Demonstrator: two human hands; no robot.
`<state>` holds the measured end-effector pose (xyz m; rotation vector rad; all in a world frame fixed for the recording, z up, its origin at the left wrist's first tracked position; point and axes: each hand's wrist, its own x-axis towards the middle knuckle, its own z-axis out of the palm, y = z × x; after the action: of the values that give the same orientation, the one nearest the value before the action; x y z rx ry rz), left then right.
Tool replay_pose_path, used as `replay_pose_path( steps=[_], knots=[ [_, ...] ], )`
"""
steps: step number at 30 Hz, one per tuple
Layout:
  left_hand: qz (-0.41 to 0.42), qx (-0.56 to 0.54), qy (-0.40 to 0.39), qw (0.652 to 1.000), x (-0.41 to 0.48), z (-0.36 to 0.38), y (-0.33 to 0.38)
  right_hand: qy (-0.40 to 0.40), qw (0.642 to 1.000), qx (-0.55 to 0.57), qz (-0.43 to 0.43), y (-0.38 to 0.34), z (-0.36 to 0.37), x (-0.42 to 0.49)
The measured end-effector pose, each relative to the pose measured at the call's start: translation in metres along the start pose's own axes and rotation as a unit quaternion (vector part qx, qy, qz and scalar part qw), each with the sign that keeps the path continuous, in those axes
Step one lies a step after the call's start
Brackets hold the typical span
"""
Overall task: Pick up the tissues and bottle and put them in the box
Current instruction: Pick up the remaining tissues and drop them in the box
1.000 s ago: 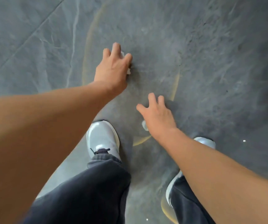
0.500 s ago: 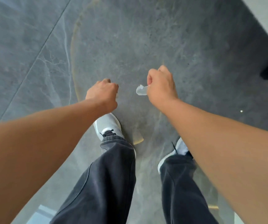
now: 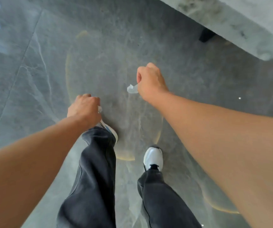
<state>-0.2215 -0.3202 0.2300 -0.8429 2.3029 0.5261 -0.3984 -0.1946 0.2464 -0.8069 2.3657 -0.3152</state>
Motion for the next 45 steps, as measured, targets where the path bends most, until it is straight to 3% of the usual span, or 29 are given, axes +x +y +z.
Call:
replay_pose_path(
  steps=[6,11,18,25,31,37,40,45],
  knots=[
    [0.073,0.005,-0.062,0.995,-0.102,0.035,0.114,0.011,0.991,0.013,0.132,0.107,-0.020,-0.154],
    [0.189,0.091,-0.099,0.973,-0.154,0.062,0.204,0.083,0.956,0.044,0.278,0.188,-0.027,-0.253],
    [0.265,0.123,-0.087,0.953,-0.192,0.111,0.313,0.067,0.948,0.077,0.300,0.278,-0.012,-0.357],
    [0.215,0.168,-0.102,0.957,-0.229,0.229,0.426,0.066,0.949,0.121,0.282,0.409,0.022,-0.445],
    [0.229,0.136,-0.164,0.950,-0.269,0.379,0.570,0.141,0.904,0.159,0.372,0.556,0.032,-0.530],
    [0.289,0.097,-0.116,0.945,-0.271,0.463,0.692,0.168,0.872,0.153,0.433,0.671,0.067,-0.578],
    [0.298,0.053,-0.127,0.945,-0.257,0.481,0.716,0.191,0.841,0.218,0.457,0.694,0.082,-0.585],
    [0.274,0.070,-0.139,0.949,-0.236,0.463,0.681,0.077,0.840,0.240,0.481,0.694,0.084,-0.590]
  ],
)
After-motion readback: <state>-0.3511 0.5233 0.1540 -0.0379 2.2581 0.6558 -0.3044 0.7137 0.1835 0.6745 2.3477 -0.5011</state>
